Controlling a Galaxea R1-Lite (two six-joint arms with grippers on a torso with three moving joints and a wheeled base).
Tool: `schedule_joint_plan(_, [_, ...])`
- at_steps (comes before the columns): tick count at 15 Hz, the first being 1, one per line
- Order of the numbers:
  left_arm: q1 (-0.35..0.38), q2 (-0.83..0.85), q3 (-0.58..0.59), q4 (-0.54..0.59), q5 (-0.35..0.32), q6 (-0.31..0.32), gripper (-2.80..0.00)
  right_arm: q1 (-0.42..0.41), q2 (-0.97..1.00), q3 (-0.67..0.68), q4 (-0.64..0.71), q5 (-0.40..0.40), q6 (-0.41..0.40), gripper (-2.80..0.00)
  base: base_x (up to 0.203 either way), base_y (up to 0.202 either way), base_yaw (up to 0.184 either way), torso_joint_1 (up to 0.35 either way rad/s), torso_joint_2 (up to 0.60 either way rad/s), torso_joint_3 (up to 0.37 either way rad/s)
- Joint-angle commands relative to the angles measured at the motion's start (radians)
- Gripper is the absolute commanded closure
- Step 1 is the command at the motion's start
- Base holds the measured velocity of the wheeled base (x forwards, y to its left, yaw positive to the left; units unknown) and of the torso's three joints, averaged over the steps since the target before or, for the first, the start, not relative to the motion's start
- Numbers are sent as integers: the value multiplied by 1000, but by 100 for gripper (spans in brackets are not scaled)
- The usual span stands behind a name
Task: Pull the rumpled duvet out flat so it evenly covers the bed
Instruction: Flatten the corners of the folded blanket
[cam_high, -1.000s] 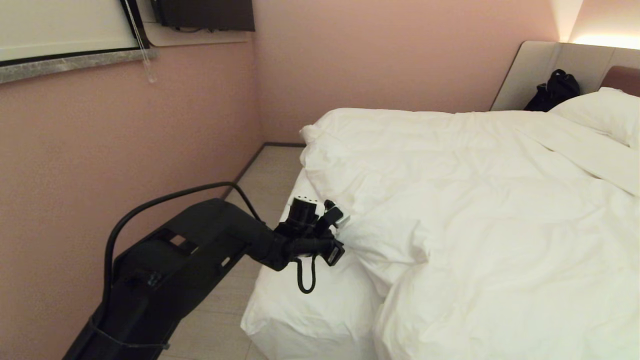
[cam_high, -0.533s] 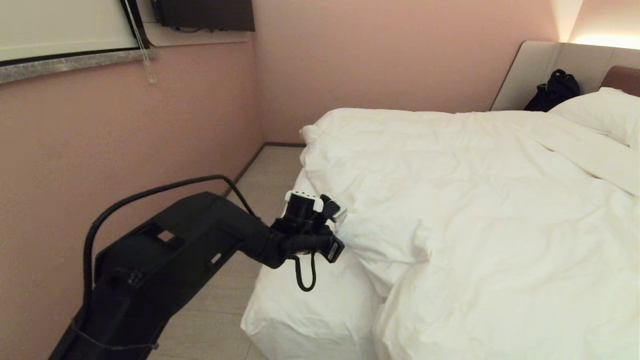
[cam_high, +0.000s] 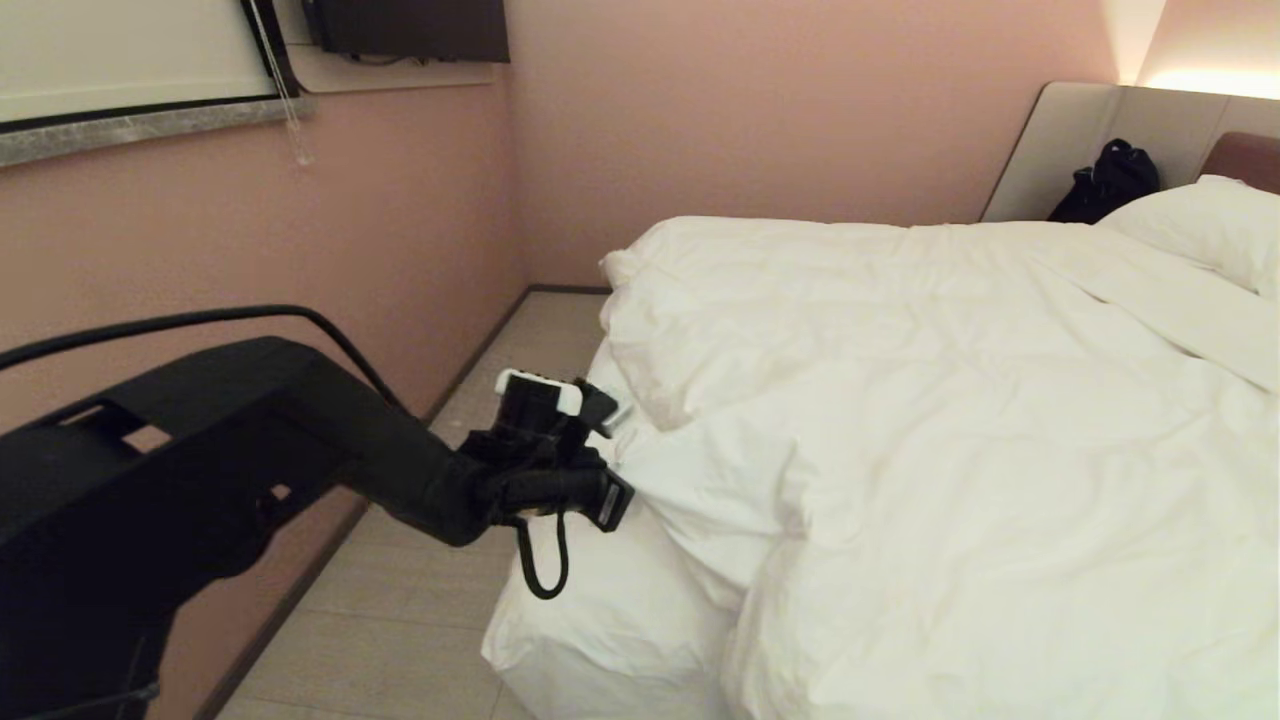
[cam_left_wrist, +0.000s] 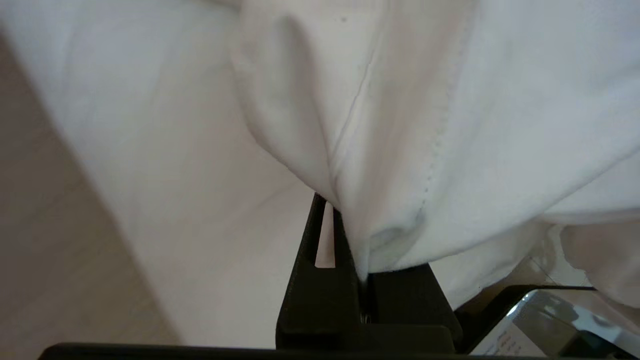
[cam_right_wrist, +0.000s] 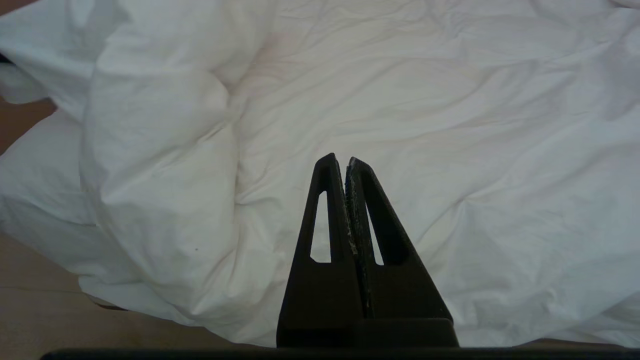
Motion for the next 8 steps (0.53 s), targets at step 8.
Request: schedule_joint_plan(8, [218, -366, 455, -186, 0, -91, 0, 1, 0, -1, 0, 0, 0, 0, 0, 0, 0, 0, 0, 0])
